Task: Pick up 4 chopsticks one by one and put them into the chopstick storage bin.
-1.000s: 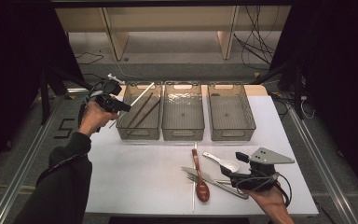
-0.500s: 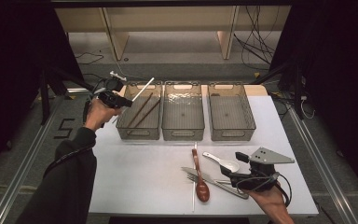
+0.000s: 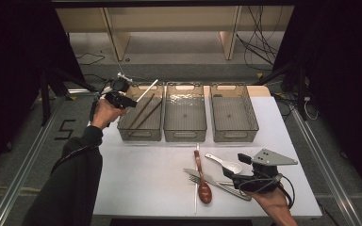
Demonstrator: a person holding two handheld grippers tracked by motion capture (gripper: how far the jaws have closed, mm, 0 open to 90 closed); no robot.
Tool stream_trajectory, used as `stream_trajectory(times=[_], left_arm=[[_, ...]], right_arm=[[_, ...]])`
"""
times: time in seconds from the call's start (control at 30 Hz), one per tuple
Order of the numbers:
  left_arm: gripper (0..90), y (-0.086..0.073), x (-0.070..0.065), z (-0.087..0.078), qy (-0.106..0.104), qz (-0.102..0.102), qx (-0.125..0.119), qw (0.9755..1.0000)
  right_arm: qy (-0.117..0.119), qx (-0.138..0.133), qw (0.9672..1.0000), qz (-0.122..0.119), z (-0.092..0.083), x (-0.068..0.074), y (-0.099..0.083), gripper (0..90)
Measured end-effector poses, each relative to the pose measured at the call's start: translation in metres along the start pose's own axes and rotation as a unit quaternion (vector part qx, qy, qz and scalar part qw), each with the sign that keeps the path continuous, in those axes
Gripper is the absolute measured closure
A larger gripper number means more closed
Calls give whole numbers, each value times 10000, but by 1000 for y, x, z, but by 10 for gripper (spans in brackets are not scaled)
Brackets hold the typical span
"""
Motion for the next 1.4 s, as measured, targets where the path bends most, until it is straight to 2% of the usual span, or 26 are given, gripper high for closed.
stream_trajectory(times=[0.17, 0.4, 0.83, 0.9, 0.97, 1.03, 1.1, 1.23, 1.4], left_arm=[[847, 0, 1, 8, -31, 30, 39, 10000], [847, -3, 9, 19, -17, -77, 49, 10000], [844, -6, 9, 29, -64, -100, 106, 9999], [842, -7, 9, 32, -20, -98, 72, 9999], [828, -4, 11, 32, 67, -202, -80, 9997], [692, -2, 10, 32, 16, -290, -206, 9994], [586, -1, 8, 31, 35, -229, -216, 9995], [520, 3, -1, 25, -80, -139, -247, 9996], [436, 2, -19, 15, -334, -210, -263, 9989]], right_arm=[[5, -7, 10000, 1, 0, 0, 0, 271], [18, -11, 10000, 2, 0, 0, 0, 271], [24, -1, 10000, 1, 0, 0, 0, 271], [30, -4, 10000, -1, 0, 1, 0, 271], [32, 5, 10000, -1, 0, 1, 0, 271], [36, 7, 10000, -8, 0, 1, 0, 273], [38, 5, 10000, -10, 0, 1, 0, 273], [37, 2, 10000, -2, 0, 1, 0, 273], [26, 4, 10000, 7, 0, 0, 0, 273]])
Point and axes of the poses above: each handheld gripper's, and its own axes: z roughly forward along the jaws, y roughly out of its top, x roughly to its left, the point moved 10 cm from there along z, roughly forward along the jaws, and after that the axes turned 11 degrees about -y, right-handed, at the moved point
